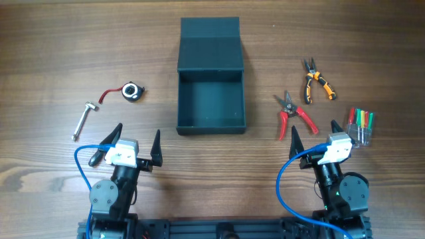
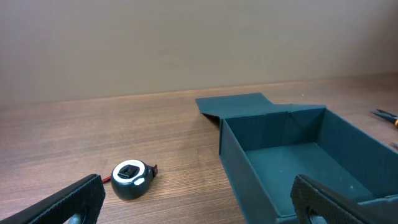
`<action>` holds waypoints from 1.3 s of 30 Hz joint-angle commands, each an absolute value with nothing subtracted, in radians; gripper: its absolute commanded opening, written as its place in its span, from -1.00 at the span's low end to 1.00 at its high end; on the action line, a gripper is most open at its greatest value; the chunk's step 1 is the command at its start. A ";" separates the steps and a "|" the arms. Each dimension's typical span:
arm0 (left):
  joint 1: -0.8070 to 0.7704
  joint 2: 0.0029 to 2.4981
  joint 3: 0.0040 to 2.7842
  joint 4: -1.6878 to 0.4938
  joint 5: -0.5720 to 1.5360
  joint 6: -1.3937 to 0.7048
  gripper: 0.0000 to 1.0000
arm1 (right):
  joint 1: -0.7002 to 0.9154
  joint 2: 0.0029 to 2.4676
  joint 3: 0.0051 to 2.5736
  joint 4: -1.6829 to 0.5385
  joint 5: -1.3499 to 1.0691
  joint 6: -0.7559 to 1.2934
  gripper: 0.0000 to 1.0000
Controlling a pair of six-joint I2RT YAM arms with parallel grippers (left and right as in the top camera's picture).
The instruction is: Pack container
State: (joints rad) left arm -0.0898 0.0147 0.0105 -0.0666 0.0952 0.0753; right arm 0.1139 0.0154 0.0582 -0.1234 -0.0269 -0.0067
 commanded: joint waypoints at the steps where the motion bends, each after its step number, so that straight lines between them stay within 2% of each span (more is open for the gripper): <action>1: -0.094 0.007 0.006 -0.067 0.086 0.098 0.99 | 0.109 0.003 0.057 -0.119 -0.051 -0.022 0.99; 3: -0.094 0.007 0.006 -0.071 0.106 0.090 0.99 | 0.109 0.003 0.057 -0.115 -0.076 0.011 0.99; 7: -0.094 0.014 0.006 -0.069 0.115 -0.183 1.00 | 0.109 0.004 0.057 -0.117 -0.088 0.217 0.99; 10: -0.094 0.024 0.007 -0.069 0.115 -0.355 0.99 | 0.109 0.007 0.068 -0.124 -0.116 0.218 0.99; 13: -0.094 0.035 0.029 -0.091 0.115 -0.437 0.99 | 0.109 0.052 0.112 -0.130 -0.135 0.203 0.99; 20: -0.093 0.208 0.282 -0.288 -0.003 -0.414 1.00 | 0.109 0.515 0.459 -0.295 -0.115 0.102 1.00; 27: -0.093 0.612 0.724 -0.577 -0.084 -0.213 1.00 | 0.057 0.994 0.960 -0.482 -0.151 0.105 1.00; 32: -0.059 0.897 1.014 -0.741 -0.084 -0.186 1.00 | 0.051 1.068 1.121 -0.517 -0.134 0.080 1.00; 36: -0.039 0.989 1.056 -0.745 -0.084 -0.186 1.00 | 0.028 1.110 1.121 -0.566 -0.010 0.074 0.99; 39: -0.037 1.024 1.056 -0.746 -0.085 -0.186 1.00 | -0.041 1.210 1.121 -0.603 -0.015 0.070 1.00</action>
